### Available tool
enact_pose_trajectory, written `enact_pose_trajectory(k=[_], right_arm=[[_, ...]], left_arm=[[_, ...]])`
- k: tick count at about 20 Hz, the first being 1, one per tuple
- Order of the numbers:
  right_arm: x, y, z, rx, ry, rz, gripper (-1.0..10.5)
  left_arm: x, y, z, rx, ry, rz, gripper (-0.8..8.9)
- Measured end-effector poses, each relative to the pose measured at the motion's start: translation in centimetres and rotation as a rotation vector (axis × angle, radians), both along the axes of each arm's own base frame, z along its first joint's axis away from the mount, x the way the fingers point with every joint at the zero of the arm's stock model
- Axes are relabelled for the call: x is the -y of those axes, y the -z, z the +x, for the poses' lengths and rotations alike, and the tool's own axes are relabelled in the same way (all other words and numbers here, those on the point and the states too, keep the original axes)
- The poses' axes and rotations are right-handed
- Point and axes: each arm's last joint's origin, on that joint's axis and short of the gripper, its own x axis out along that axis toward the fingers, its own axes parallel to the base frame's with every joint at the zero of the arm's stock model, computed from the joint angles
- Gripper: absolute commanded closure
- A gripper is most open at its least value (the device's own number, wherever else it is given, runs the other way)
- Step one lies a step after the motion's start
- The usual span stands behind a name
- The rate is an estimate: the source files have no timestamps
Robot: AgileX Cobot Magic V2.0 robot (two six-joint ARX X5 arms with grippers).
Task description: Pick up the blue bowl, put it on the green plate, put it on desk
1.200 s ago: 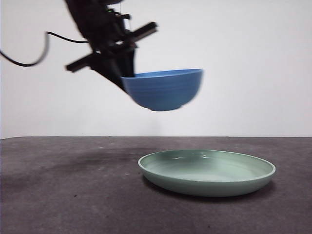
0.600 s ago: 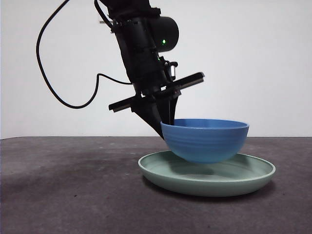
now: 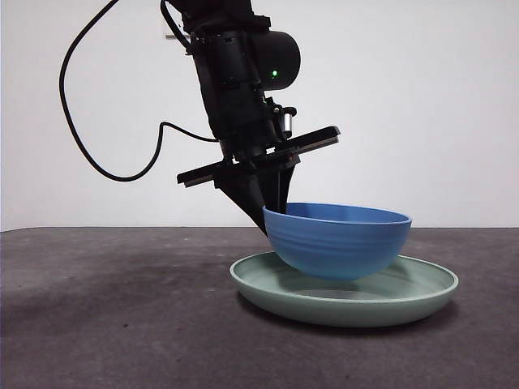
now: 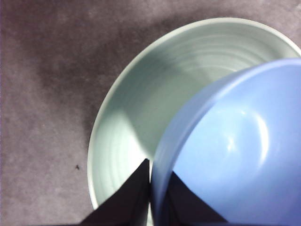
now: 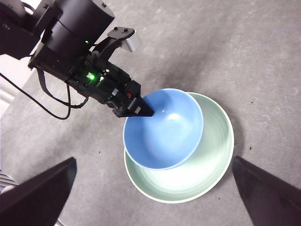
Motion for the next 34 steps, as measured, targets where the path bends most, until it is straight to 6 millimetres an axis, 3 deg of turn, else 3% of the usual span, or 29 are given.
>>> enact_pose_trajectory(k=[3, 7, 10, 15, 18, 25, 27, 29, 33, 34], right_arm=[[0.0, 0.0, 0.0, -0.002, 0.000, 0.000, 3.4], [0.0, 0.1, -0.1, -0.011, 0.000, -0.001, 3.4], [0.0, 0.1, -0.1, -0.012, -0.001, -0.001, 3.4], [0.0, 0.1, -0.1, -0.013, -0.002, -0.003, 3.4], [0.0, 0.1, -0.1, -0.011, -0.003, -0.005, 3.4], [0.0, 0.1, -0.1, -0.011, -0.004, -0.005, 3.4], [0.0, 0.1, -0.1, -0.011, -0.004, -0.005, 3.4], [0.0, 0.1, -0.1, -0.011, -0.004, -0.005, 3.4], [0.0, 0.1, -0.1, -0.005, -0.008, -0.011, 3.4], [0.0, 0.1, -0.1, -0.002, -0.012, -0.016, 3.4]], left_arm=[[0.1, 0.4, 0.1, -0.008, 0.000, 0.007, 7.81], [0.3, 2.1, 0.4, -0.044, 0.001, 0.037, 6.79], [0.4, 2.2, 0.4, -0.040, 0.001, 0.033, 6.55], [0.5, 1.9, 0.5, -0.033, 0.001, 0.026, 3.12], [0.7, 0.5, 0.4, -0.034, 0.020, 0.032, 3.06], [0.7, -6.2, -0.3, 0.000, 0.143, 0.050, 3.15], [0.4, -8.1, -2.1, 0.004, 0.215, 0.065, 3.16], [-0.5, -11.6, -4.3, 0.072, 0.275, 0.031, 3.17], [-4.9, -19.9, -8.9, 0.355, 0.270, -0.057, 3.18], [-5.8, -20.7, -9.7, 0.394, 0.261, -0.069, 3.18]])
